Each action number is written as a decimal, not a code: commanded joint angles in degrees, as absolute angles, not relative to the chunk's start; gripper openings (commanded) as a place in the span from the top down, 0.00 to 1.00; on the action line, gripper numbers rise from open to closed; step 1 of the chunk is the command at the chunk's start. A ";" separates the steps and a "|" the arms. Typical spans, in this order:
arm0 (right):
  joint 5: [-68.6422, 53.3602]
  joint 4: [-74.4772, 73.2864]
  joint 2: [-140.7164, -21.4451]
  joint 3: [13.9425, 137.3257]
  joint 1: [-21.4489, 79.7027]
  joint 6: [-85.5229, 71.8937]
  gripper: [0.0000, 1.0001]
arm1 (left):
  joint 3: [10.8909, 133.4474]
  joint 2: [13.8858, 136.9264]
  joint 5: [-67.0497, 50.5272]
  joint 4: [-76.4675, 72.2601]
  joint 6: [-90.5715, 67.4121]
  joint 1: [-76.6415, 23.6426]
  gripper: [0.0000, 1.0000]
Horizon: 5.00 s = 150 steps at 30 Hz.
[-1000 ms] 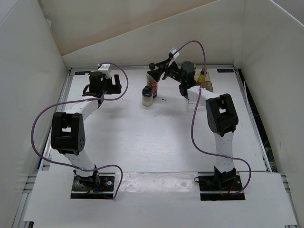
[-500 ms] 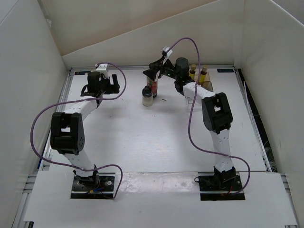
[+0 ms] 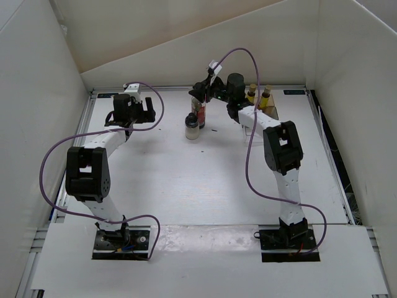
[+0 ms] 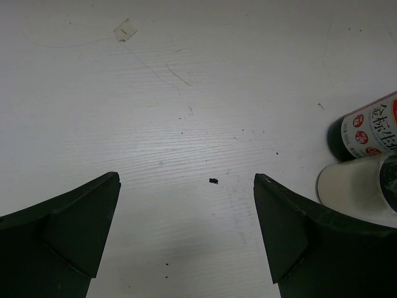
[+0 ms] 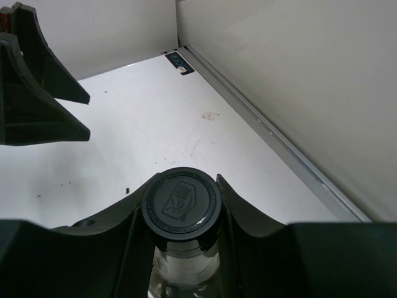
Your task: Organize the condiment bottles
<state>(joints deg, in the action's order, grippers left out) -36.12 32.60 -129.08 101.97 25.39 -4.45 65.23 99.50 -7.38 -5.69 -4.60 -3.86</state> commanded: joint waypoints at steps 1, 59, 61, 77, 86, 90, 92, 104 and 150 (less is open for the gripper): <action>-37.62 30.06 -129.64 104.77 25.93 -1.16 0.61 | 64.86 97.12 -8.70 -6.94 -5.27 -3.52 0.00; -24.00 46.40 -89.21 69.35 8.36 6.59 1.00 | 69.78 100.28 -6.59 -3.96 -3.52 -9.66 0.00; -23.99 47.02 -88.77 68.65 7.65 6.07 1.00 | 70.31 100.63 -6.59 -3.78 -3.43 -9.75 0.00; -21.62 52.38 -85.61 61.44 2.20 3.61 1.00 | 72.33 103.10 -6.15 -2.90 -2.90 -11.16 0.00; -20.83 53.53 -86.04 60.90 0.97 2.99 1.00 | 73.04 103.80 -5.89 -2.72 -2.90 -11.51 0.00; -21.01 52.91 -88.33 64.15 1.14 2.81 1.00 | 73.21 104.06 -5.89 -2.55 -2.81 -11.52 0.00; -21.01 52.82 -89.90 65.74 1.06 2.73 1.00 | 73.48 104.32 -5.71 -2.55 -2.73 -11.60 0.00; -20.21 52.56 -98.95 74.70 1.14 1.67 1.00 | 75.93 106.70 -5.28 -1.85 -2.29 -11.51 0.00; -19.42 66.97 -106.26 63.02 2.29 3.34 1.00 | 78.75 110.74 -5.10 -0.26 -1.23 -10.46 0.00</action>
<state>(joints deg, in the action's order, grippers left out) -20.05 59.27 -108.47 63.05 2.00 1.15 76.71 110.45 -5.34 -0.43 -1.91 -10.57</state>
